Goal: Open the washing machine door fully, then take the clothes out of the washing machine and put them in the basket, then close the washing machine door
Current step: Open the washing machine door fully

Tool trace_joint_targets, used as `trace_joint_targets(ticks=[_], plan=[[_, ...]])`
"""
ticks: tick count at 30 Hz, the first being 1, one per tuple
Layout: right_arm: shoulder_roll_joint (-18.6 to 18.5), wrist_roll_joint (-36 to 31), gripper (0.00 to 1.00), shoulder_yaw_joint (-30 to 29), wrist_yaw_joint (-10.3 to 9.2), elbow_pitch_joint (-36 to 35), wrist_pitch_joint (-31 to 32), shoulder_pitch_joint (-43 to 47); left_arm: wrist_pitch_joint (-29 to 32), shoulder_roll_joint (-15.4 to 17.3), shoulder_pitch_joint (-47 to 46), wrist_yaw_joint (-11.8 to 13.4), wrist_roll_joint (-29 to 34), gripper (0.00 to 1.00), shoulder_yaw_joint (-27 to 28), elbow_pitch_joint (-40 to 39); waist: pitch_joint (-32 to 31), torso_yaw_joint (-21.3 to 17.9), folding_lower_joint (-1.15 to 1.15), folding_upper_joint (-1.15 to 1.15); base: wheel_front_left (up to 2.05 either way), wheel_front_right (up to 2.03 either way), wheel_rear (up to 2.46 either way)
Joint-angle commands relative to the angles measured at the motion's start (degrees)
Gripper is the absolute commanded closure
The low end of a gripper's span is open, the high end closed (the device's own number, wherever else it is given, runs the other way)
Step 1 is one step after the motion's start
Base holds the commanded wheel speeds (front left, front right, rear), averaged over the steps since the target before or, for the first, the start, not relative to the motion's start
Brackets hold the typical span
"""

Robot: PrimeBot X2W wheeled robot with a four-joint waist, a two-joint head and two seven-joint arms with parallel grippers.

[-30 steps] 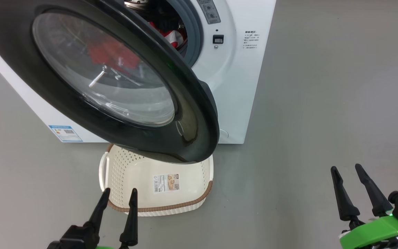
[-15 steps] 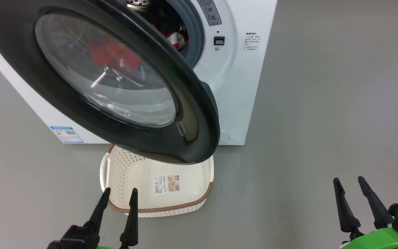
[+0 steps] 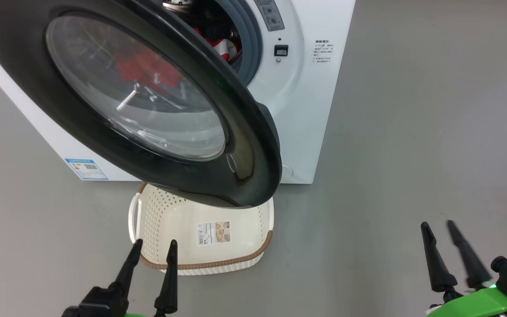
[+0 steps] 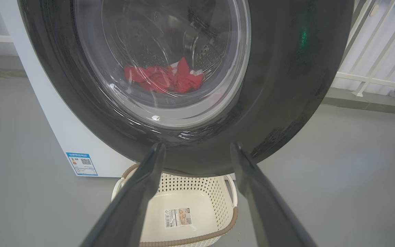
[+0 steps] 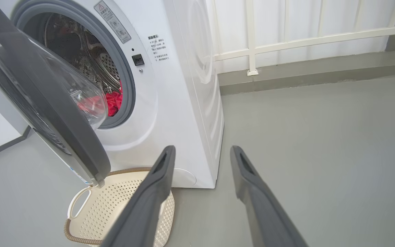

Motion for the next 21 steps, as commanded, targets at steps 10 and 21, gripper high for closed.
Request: trace_joint_targets(ticks=[10, 21], plan=[[-1.0, 13.7, 1.0, 8.7, 0.01, -7.7, -0.7, -8.2, -0.7, 0.5, -0.9, 0.0, 0.2, 0.0, 1.2, -1.6, 0.3, 0.4, 0.0, 0.0, 0.0, 0.0, 0.0], [-1.0, 51.2, 1.0, 12.8, 0.01, -9.0, -0.6, -23.7, -0.7, 0.5, -2.2, 0.2, 0.0, 0.0, 0.0, -1.7, 2.0, 2.7, 0.0, 0.0, 0.0, 0.0, 0.0]])
